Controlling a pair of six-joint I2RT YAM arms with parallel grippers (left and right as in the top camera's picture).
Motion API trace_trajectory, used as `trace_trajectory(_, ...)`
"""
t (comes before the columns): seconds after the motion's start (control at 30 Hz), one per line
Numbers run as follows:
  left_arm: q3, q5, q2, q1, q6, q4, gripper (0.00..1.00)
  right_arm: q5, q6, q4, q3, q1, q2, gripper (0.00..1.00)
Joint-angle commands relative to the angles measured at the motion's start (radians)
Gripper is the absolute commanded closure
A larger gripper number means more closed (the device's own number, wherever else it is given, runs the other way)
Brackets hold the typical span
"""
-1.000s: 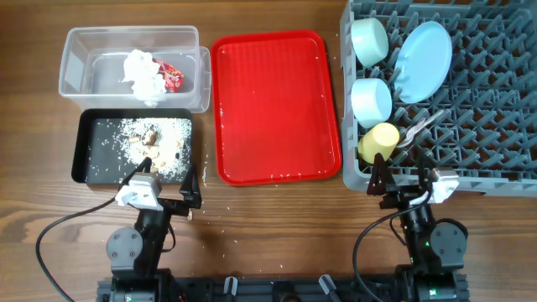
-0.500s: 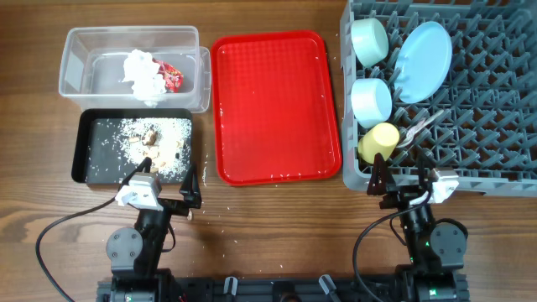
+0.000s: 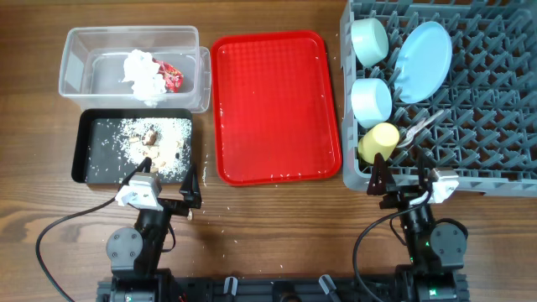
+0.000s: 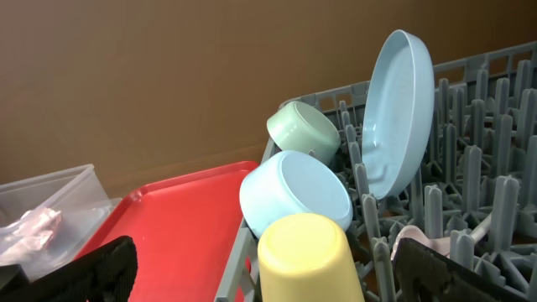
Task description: Sort waste into correct bins and load items into the dishwasher rack
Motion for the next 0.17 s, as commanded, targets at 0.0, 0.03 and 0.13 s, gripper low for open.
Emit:
trace_trajectory(0.0,-0.005,-0.009,-0.012,0.005,0.020,-0.006,0.00,0.016,0.007,0.003,-0.001,0.005,-0.005,0.00)
trace_trajectory(0.03,-0.005,-0.009,-0.012,0.005,0.020,-0.006,0.00,0.016,0.007,0.003,-0.001,0.005,-0.005,0.00)
trace_trajectory(0.13,-0.005,-0.010,-0.012,0.005,0.019,-0.006,0.00,0.016,0.007,0.003,-0.001,0.005,-0.005,0.00)
